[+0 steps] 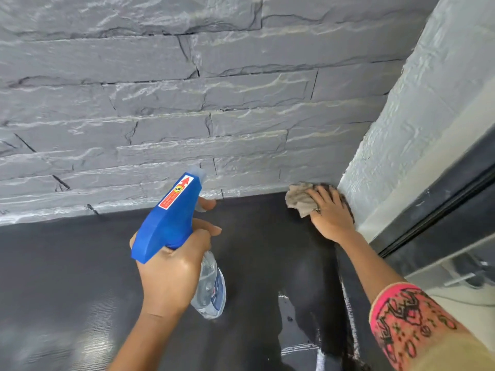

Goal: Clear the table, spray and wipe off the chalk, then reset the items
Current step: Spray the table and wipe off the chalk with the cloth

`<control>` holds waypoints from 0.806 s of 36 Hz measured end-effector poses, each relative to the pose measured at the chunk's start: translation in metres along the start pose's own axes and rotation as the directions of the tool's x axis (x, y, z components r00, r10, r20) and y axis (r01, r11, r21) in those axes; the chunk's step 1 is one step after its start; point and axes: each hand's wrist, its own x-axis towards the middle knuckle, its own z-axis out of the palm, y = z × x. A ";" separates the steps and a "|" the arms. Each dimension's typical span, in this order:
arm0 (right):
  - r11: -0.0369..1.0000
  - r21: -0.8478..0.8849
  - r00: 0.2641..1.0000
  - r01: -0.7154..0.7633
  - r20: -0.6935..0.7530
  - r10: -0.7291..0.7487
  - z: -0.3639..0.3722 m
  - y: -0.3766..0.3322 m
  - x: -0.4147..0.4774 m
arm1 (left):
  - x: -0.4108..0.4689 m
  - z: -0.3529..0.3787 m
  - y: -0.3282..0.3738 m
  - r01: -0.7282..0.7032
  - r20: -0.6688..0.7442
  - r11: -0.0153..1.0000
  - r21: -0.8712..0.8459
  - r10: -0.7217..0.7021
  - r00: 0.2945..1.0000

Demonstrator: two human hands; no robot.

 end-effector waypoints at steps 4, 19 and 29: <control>0.994 0.031 0.994 -0.102 0.031 0.101 0.003 -0.020 0.000 | 0.000 0.000 0.001 0.006 0.000 1.000 0.000 -0.006 1.000; 0.957 -0.059 0.959 0.284 0.037 -0.283 0.008 -0.035 -0.007 | 0.001 0.000 -0.001 -0.022 0.007 1.000 -0.005 0.022 1.000; 0.985 0.150 0.982 -0.090 -0.152 0.113 -0.002 -0.012 0.021 | 0.001 -0.002 0.000 -0.013 0.003 0.998 -0.067 0.013 1.000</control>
